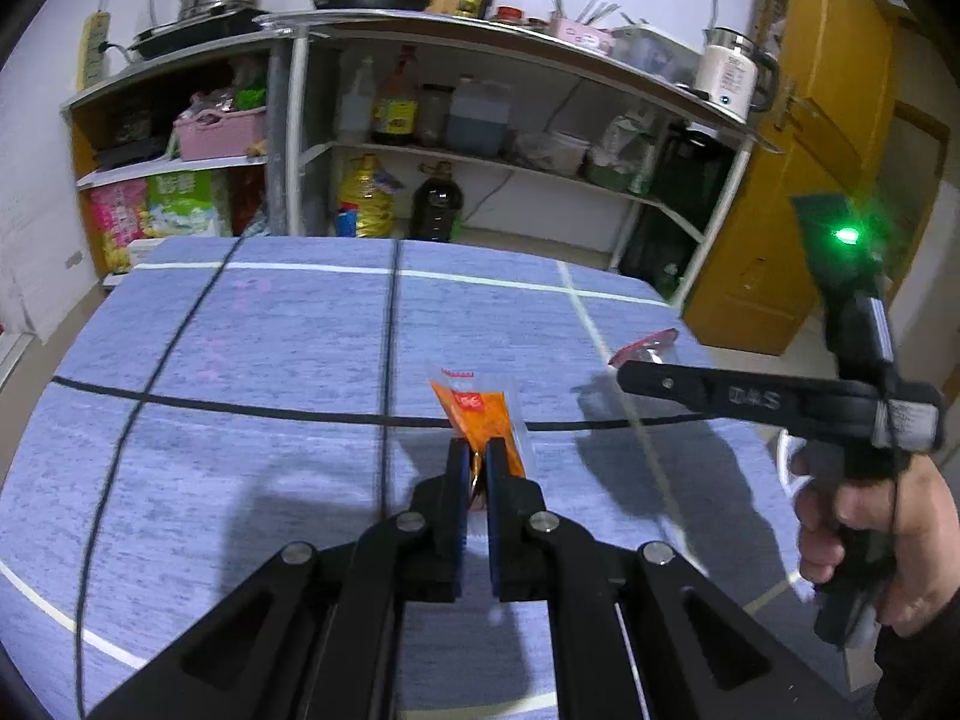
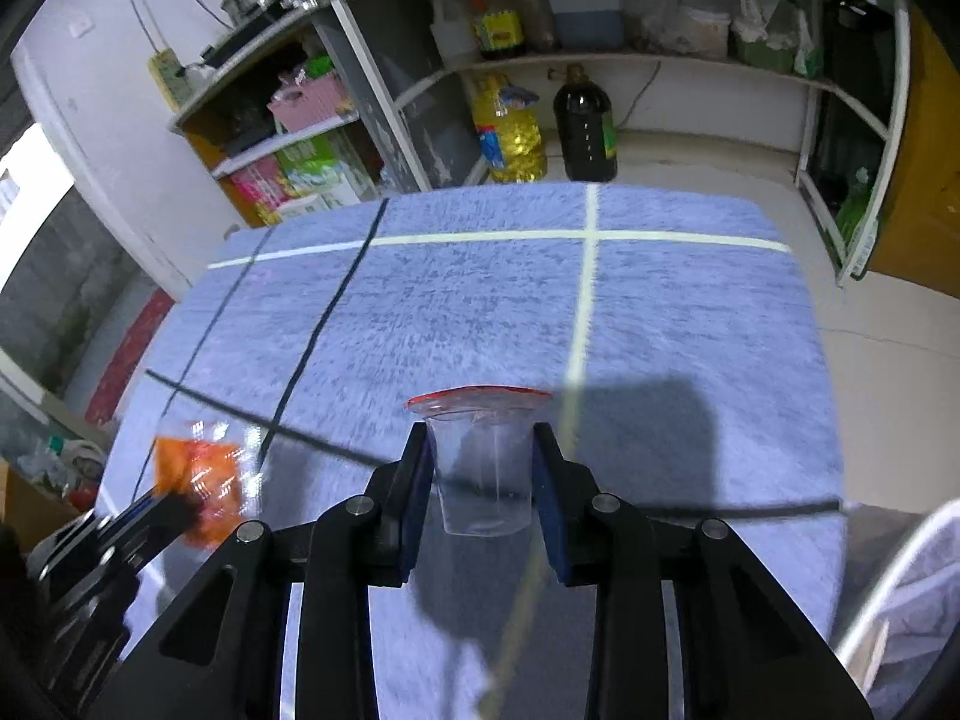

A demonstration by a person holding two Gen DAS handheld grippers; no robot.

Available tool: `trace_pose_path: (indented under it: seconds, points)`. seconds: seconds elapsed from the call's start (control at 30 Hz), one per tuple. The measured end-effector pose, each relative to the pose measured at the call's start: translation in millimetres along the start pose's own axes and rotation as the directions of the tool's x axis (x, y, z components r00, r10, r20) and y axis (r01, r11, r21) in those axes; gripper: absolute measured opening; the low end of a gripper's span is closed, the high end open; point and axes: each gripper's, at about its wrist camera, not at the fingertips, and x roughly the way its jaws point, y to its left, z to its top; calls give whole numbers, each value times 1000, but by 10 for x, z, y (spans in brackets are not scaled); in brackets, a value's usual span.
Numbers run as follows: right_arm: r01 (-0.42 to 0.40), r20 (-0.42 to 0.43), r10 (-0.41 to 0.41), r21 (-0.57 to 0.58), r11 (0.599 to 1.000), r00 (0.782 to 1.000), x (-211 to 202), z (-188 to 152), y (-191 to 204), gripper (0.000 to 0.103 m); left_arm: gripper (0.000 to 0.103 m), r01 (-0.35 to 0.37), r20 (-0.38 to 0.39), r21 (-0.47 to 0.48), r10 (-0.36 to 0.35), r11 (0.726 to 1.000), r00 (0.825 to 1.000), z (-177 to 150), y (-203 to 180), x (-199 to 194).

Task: Collect trash
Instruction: 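Carry the orange sachet and clear cup in both tools over the bin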

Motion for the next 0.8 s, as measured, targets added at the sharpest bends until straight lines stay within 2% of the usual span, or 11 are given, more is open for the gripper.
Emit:
trace_pose_path:
  seconds: [0.23,0.43,0.8]
  points:
    - [5,108,-11,58,998,994,-838,-394,-456,33,5,102,-2,80,-102,992,995,-6,-651,-25]
    - [78,157,-94,105,991,983,-1417,-832,-955,33,5,190,-22,148,-189,971,982,-49,-1311,-4]
    - [176,155,-210,209,962,965,-1814,-1434,-1763,34,5,341,-109,206,-325,917,939,-313,-2333,234]
